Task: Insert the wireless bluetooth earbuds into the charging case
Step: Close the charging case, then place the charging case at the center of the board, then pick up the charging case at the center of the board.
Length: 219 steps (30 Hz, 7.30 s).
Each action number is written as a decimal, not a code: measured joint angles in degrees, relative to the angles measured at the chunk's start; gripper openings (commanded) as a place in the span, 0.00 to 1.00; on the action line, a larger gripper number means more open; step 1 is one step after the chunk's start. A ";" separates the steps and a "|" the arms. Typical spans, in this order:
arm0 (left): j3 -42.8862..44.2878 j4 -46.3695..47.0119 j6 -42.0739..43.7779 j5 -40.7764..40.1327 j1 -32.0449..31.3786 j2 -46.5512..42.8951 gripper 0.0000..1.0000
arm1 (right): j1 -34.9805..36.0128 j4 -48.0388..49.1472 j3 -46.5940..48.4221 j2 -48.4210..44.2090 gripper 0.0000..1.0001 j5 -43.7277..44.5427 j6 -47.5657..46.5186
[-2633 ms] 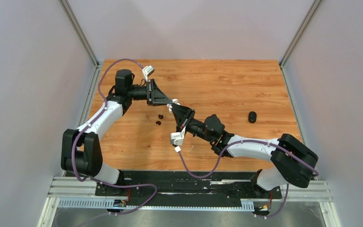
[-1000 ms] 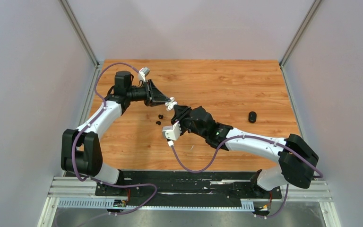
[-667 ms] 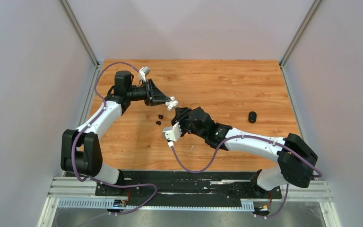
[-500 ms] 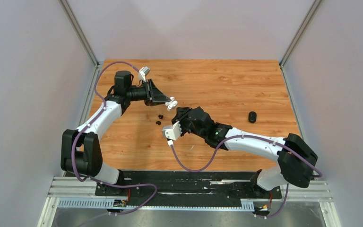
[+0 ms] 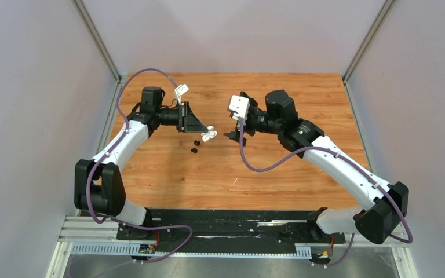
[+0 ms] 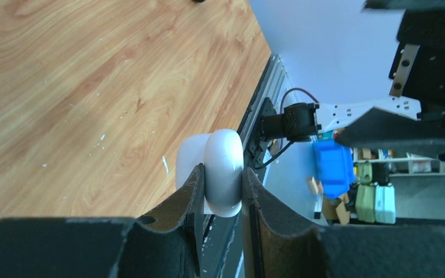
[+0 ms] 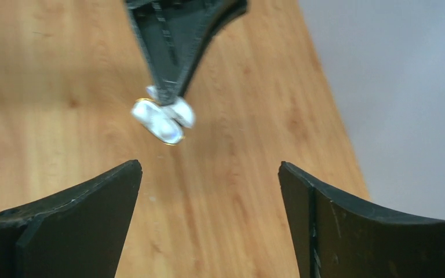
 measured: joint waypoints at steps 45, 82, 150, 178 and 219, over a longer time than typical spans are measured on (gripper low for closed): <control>2.19 -9.92 10.29 2.60 -2.91 -2.14 0.00 | 1.03 -3.54 5.51 17.14 1.00 -8.66 28.37; 4.55 -0.90 3.15 12.31 -3.65 1.73 0.00 | -4.79 -4.55 4.79 17.11 0.10 -34.42 20.48; 12.74 -30.86 27.96 -18.53 -3.26 -2.34 0.99 | -37.99 -6.43 -14.95 13.92 0.60 22.25 31.74; 14.67 -34.05 29.24 -15.21 -3.26 -2.29 0.87 | -42.97 -5.31 -13.99 23.54 0.29 25.53 35.56; 16.55 -7.08 16.35 -17.20 -12.79 -3.93 0.69 | 5.33 33.44 -21.09 -3.30 0.00 13.81 -6.95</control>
